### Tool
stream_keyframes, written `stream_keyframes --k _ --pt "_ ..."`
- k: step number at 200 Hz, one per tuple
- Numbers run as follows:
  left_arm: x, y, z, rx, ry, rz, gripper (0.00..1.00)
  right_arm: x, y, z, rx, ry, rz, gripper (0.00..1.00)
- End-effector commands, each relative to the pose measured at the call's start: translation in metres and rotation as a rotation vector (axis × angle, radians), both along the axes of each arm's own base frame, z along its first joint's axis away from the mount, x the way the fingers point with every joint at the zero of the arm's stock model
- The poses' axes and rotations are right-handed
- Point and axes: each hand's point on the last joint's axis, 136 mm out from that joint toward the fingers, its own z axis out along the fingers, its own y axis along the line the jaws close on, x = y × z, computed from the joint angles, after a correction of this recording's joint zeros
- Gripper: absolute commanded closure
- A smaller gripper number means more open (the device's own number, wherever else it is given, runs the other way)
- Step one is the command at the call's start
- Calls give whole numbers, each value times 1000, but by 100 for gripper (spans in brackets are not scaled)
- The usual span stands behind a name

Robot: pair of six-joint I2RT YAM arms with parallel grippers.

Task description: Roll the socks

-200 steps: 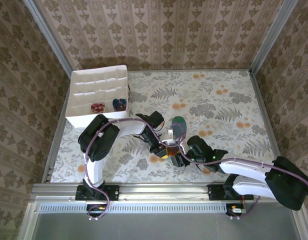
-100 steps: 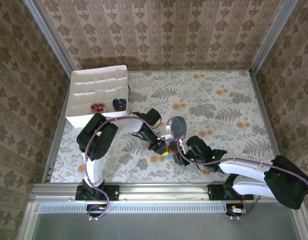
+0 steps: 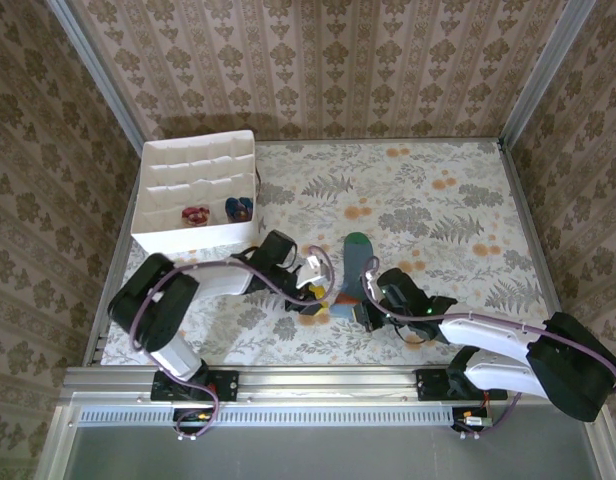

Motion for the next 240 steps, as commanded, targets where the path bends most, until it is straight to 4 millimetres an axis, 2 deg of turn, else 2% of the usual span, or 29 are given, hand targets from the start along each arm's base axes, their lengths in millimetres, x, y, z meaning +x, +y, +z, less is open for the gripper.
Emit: stream_keyframes --k 1,15,61,90,126,173,189,226,240 --pt "25 -14 37 -177 -199 55 61 -7 -6 -6 29 144 -74 100" --pt "24 -17 40 -199 -214 48 58 -5 -11 -9 33 191 -111 100" --pt "21 -34 28 -196 -181 22 57 -7 -34 -31 -31 346 -254 100" --pt "17 -47 25 -193 -180 6 57 -6 -28 -35 -44 388 -227 100" --pt "10 -55 26 -199 -159 -15 56 -2 -23 -30 -56 376 -193 100" --pt "10 -62 5 -132 -88 0 56 -4 -26 -30 -63 366 -181 100" --pt "12 -65 -2 -103 -34 10 64 -5 -26 -32 -66 375 -180 100" --pt "11 -67 -16 -36 73 20 96 -7 -26 -35 -73 389 -173 100" --pt "10 -64 -22 -2 102 30 100 -6 -26 -35 -74 388 -175 100"
